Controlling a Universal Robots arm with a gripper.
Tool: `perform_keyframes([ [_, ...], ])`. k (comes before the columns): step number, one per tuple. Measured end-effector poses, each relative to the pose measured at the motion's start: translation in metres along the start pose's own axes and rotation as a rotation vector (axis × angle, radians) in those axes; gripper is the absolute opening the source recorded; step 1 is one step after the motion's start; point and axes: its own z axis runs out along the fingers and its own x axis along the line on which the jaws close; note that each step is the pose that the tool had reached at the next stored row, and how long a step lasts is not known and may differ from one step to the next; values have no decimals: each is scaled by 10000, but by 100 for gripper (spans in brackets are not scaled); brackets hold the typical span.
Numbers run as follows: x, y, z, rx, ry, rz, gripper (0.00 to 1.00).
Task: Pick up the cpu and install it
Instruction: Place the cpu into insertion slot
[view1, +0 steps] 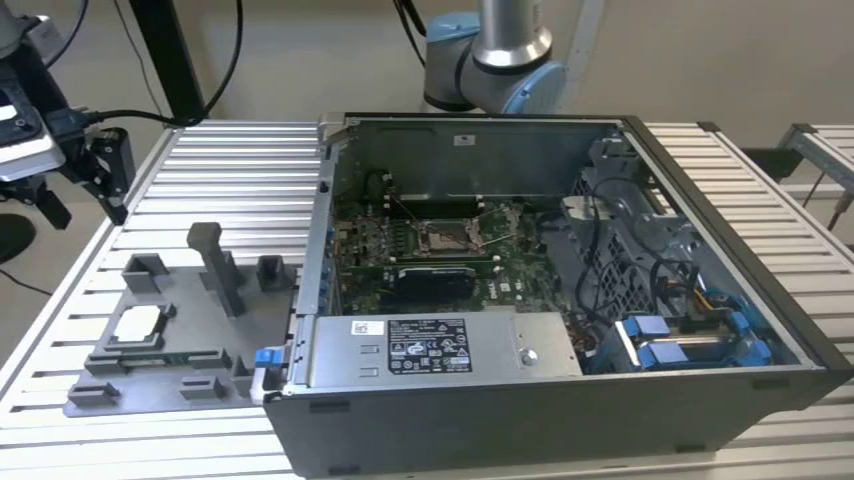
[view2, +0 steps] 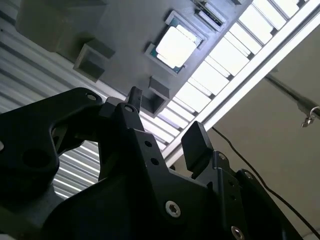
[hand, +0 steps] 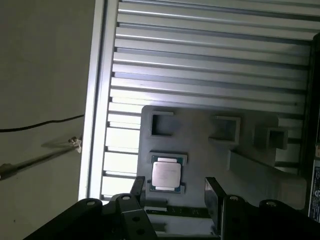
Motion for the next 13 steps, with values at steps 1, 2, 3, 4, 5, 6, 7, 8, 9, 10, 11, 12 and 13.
perform_keyframes([
  [1, 0, -1, 10, -1, -2, -1, 100],
  [2, 1, -1, 19, 1, 2, -1, 100],
  [3, 1, -2, 29, 2, 3, 0, 100],
  [4, 1, -2, 42, 1, 2, 0, 100],
  [5, 1, -3, 55, 1, 2, 0, 100],
  [6, 1, -4, 68, 1, 3, -1, 100],
  [7, 2, -4, 82, 1, 2, 0, 100],
  [8, 2, -5, 94, 2, 3, 0, 100],
  [9, 2, -6, 108, 2, 3, 0, 100],
  [10, 2, -7, 123, 2, 4, 0, 100],
  [11, 3, -7, 136, 2, 4, 0, 100],
  [12, 3, -8, 152, 2, 3, 0, 100],
  [13, 3, -9, 167, 2, 3, 0, 100],
])
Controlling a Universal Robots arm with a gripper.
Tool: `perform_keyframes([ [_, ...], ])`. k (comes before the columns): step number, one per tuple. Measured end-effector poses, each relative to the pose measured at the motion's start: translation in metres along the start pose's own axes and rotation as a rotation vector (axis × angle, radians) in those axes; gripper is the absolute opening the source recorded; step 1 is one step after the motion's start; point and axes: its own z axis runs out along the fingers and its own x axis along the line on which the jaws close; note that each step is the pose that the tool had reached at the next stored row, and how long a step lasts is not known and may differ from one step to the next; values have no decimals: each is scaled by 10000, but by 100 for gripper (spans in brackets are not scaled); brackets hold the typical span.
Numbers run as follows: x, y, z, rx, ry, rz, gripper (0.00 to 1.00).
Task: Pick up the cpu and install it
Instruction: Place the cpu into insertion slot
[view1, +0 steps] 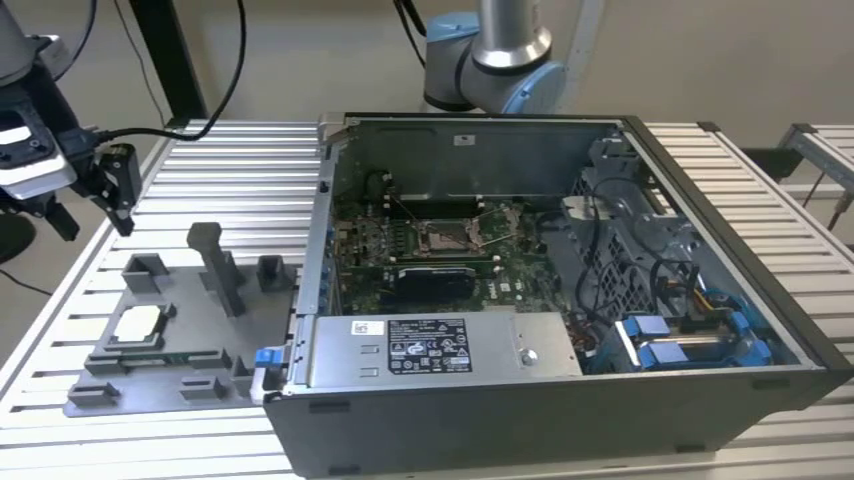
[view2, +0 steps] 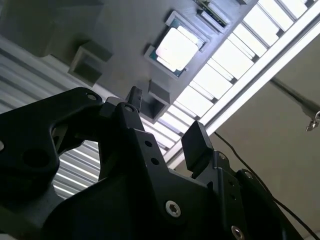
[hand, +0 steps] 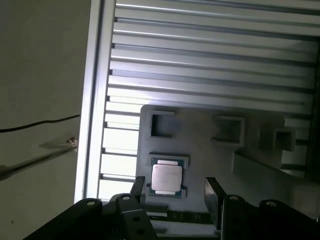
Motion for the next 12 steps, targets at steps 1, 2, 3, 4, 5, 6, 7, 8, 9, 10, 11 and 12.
perform_keyframes([
  [1, 0, -1, 16, 0, 0, 0, 100],
  [2, 1, -1, 30, 0, 1, 2, 100],
  [3, 1, -2, 45, 0, 0, 1, 100],
  [4, 1, -2, 59, 0, 0, 1, 100],
  [5, 2, -3, 74, 0, 0, 1, 100],
  [6, 2, -4, 91, 0, 0, 1, 100],
  [7, 2, -5, 106, 0, 0, 1, 100],
  [8, 2, -6, 122, 0, 0, 0, 100],
  [9, 2, -8, 137, 0, 1, -1, 100],
  [10, 2, -8, 154, 0, 0, -1, 100],
  [11, 3, -9, 169, 0, 0, -1, 100],
  [12, 3, -10, 185, 0, 0, -1, 100],
])
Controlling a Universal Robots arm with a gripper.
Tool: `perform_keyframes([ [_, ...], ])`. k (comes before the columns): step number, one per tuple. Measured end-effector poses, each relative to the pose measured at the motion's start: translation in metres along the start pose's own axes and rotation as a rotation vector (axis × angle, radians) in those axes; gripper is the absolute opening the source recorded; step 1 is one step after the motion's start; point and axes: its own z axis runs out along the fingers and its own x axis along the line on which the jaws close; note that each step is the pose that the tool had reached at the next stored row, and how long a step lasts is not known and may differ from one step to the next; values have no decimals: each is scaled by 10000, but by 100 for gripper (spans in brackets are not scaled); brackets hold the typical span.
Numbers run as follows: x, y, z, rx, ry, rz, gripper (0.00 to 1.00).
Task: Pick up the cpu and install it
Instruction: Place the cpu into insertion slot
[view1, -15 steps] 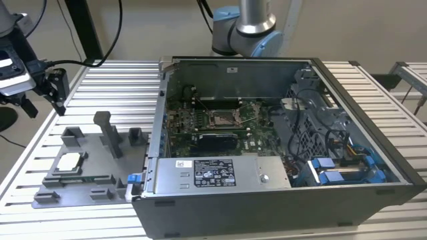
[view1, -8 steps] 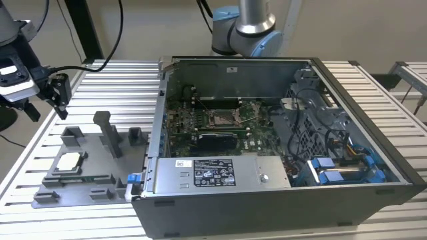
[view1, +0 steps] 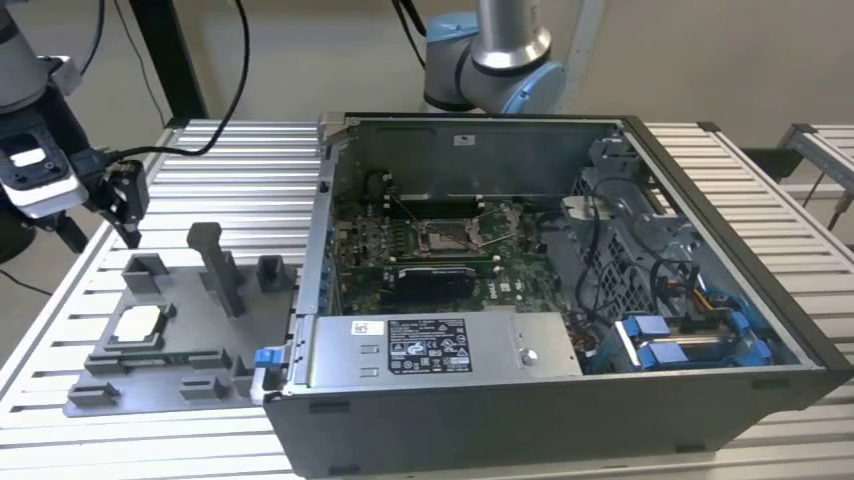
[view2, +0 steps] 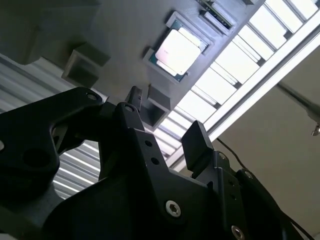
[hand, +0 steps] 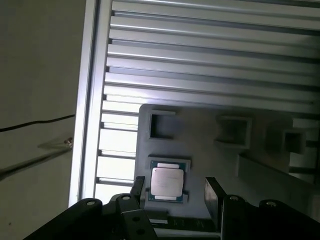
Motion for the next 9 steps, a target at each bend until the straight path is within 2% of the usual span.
perform_keyframes([
  [9, 4, -18, 115, 1, 2, 0, 100],
])
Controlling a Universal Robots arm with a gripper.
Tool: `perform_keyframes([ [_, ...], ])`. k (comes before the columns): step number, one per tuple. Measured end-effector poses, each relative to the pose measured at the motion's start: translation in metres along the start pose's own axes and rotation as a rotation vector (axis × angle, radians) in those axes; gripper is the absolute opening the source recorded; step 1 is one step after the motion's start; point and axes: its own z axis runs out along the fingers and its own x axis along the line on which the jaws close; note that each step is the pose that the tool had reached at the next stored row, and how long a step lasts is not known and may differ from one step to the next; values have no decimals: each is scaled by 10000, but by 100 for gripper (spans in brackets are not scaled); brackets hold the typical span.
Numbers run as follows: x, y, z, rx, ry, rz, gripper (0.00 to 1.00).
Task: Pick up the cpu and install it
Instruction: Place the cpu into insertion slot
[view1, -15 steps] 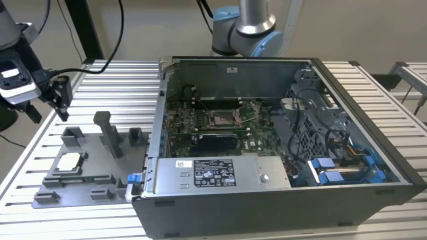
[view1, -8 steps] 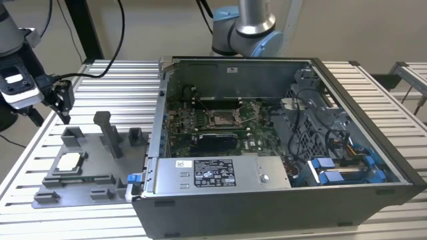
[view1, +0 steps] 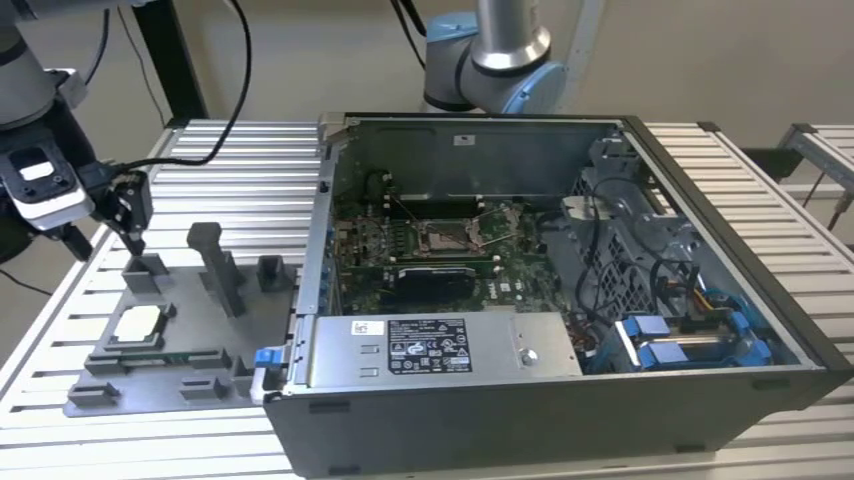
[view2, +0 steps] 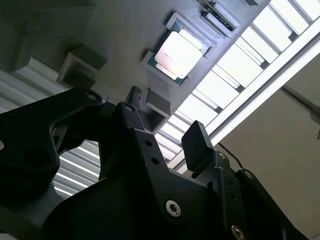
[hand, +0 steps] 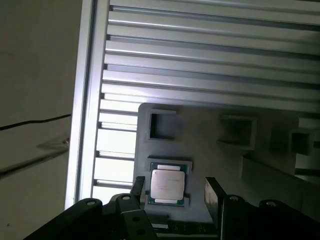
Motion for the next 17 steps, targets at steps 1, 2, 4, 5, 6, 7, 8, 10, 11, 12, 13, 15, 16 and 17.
perform_keyframes([
  [1, 1, -7, 10, 0, 0, 0, 100],
  [2, 2, -17, 24, -1, -1, 1, 100],
  [4, 3, -33, 48, -1, -2, 4, 100],
  [5, 4, -42, 59, -1, -3, 9, 100],
  [6, 5, -50, 70, -1, -3, 19, 100],
  [7, 6, -57, 81, 0, -3, 33, 100],
  [8, 6, -63, 91, 1, -4, 61, 100],
  [10, 8, -70, 113, 2, -9, 158, 100],
  [11, 8, -72, 124, 3, -12, 206, 100],
  [12, 7, -74, 134, 3, -14, 233, 100],
  [13, 6, -75, 143, 3, -13, 241, 100],
  [15, 5, -78, 164, 4, -14, 251, 100],
  [16, 5, -80, 174, 4, -15, 256, 100],
  [17, 5, -81, 185, 4, -15, 260, 100],
])
